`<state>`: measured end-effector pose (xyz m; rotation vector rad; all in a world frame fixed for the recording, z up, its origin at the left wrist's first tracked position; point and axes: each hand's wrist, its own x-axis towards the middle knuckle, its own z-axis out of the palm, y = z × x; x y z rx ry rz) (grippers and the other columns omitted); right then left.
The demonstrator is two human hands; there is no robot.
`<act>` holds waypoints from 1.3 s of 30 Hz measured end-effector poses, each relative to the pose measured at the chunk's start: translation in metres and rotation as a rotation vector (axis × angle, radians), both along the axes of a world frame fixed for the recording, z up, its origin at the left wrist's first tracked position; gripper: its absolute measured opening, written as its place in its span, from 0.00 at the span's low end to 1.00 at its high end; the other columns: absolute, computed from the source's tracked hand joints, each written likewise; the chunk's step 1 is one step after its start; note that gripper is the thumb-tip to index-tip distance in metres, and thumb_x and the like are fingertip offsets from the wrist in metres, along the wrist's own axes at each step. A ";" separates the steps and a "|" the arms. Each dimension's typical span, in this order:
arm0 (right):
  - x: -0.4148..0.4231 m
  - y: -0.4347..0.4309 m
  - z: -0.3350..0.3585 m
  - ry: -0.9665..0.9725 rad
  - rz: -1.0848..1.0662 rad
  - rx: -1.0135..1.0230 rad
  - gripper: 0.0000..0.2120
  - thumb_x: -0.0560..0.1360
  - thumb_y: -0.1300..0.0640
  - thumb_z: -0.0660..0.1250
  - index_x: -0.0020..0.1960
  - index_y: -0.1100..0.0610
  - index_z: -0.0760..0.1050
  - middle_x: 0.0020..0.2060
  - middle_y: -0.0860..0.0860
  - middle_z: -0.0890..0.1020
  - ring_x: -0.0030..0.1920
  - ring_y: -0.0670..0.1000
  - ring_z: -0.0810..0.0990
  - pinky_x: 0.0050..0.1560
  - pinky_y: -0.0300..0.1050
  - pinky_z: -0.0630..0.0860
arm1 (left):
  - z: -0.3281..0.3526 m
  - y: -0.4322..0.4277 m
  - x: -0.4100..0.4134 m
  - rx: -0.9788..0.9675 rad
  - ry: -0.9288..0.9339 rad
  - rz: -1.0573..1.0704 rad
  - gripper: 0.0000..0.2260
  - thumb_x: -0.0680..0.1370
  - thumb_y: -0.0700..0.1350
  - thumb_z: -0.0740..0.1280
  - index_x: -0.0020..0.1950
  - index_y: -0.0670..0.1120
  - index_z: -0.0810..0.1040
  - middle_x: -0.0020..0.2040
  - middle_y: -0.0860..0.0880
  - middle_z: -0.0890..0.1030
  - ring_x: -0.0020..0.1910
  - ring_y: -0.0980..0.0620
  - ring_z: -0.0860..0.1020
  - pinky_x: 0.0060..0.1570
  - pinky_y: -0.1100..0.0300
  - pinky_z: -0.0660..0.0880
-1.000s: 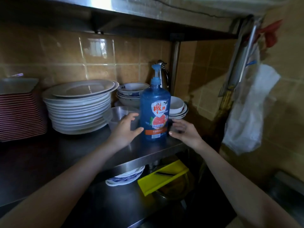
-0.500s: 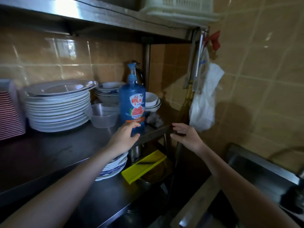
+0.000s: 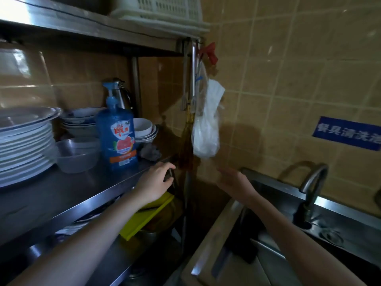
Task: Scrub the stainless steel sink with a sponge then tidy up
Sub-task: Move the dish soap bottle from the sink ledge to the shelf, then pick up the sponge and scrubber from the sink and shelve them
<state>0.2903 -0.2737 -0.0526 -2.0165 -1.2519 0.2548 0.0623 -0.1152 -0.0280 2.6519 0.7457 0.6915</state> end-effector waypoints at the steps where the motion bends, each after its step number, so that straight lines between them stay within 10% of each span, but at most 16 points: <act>1: 0.006 -0.008 -0.002 -0.019 -0.012 -0.012 0.23 0.73 0.56 0.69 0.67 0.49 0.70 0.58 0.48 0.80 0.53 0.45 0.80 0.50 0.37 0.75 | -0.002 -0.003 0.009 0.004 0.006 -0.017 0.13 0.78 0.46 0.64 0.62 0.50 0.72 0.60 0.49 0.74 0.58 0.49 0.74 0.55 0.50 0.73; 8: 0.060 -0.080 -0.019 -0.141 -0.125 -0.116 0.23 0.73 0.56 0.69 0.68 0.49 0.70 0.63 0.49 0.76 0.63 0.50 0.74 0.63 0.48 0.73 | -0.019 -0.037 0.088 0.049 0.107 -0.124 0.14 0.79 0.48 0.62 0.64 0.52 0.70 0.61 0.52 0.72 0.57 0.49 0.75 0.48 0.57 0.73; 39: 0.205 -0.332 -0.219 0.108 -0.620 -0.456 0.23 0.75 0.55 0.65 0.69 0.52 0.67 0.67 0.53 0.71 0.64 0.57 0.72 0.62 0.54 0.71 | -0.201 -0.224 0.336 -0.123 0.349 -0.440 0.16 0.79 0.45 0.62 0.67 0.51 0.68 0.63 0.51 0.72 0.52 0.52 0.77 0.44 0.62 0.72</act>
